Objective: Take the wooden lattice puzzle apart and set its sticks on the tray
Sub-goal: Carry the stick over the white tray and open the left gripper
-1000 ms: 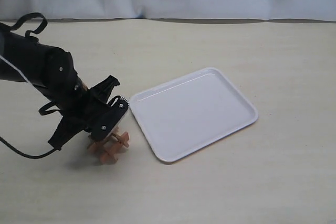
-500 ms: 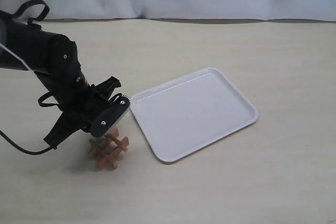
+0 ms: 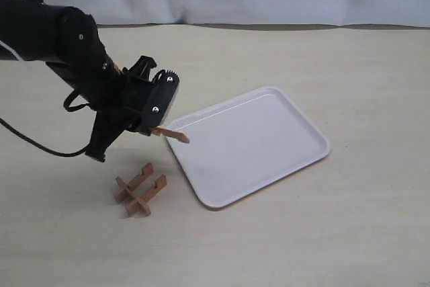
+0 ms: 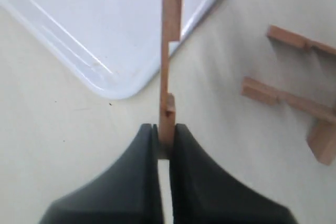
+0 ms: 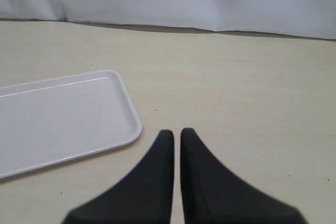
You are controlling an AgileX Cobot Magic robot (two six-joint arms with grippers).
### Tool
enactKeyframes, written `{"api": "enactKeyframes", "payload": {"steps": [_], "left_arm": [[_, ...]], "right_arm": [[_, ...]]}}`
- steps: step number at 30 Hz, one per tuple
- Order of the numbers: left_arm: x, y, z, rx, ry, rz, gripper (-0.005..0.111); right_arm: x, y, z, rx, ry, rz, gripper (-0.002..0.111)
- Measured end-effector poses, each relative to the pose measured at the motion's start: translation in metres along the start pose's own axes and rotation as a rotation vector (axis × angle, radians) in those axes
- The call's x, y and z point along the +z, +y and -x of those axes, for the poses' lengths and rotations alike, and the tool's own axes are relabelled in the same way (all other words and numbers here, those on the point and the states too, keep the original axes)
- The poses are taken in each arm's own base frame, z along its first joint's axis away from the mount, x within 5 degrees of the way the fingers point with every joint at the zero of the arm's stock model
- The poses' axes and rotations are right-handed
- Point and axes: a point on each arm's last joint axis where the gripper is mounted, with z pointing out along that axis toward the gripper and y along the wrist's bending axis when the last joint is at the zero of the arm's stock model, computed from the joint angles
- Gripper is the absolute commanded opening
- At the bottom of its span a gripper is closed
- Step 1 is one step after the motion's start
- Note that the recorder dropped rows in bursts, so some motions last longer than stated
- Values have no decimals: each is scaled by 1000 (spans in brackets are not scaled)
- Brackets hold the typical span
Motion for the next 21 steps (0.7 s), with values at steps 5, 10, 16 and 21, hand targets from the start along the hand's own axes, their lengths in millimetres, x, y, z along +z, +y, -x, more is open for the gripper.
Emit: {"api": "enactKeyframes", "payload": {"steps": [5, 10, 16, 21], "left_arm": [[1, 11, 19, -39, -45, 138, 0], [21, 19, 55, -5, -73, 306, 0], [60, 20, 78, 44, -61, 449, 0], [70, 20, 84, 52, -56, 510, 5]], "right_arm": [[0, 0, 0, 0, 0, 0, 4], [0, 0, 0, 0, 0, 0, 4], [0, 0, 0, 0, 0, 0, 4], [0, 0, 0, 0, 0, 0, 4]]}}
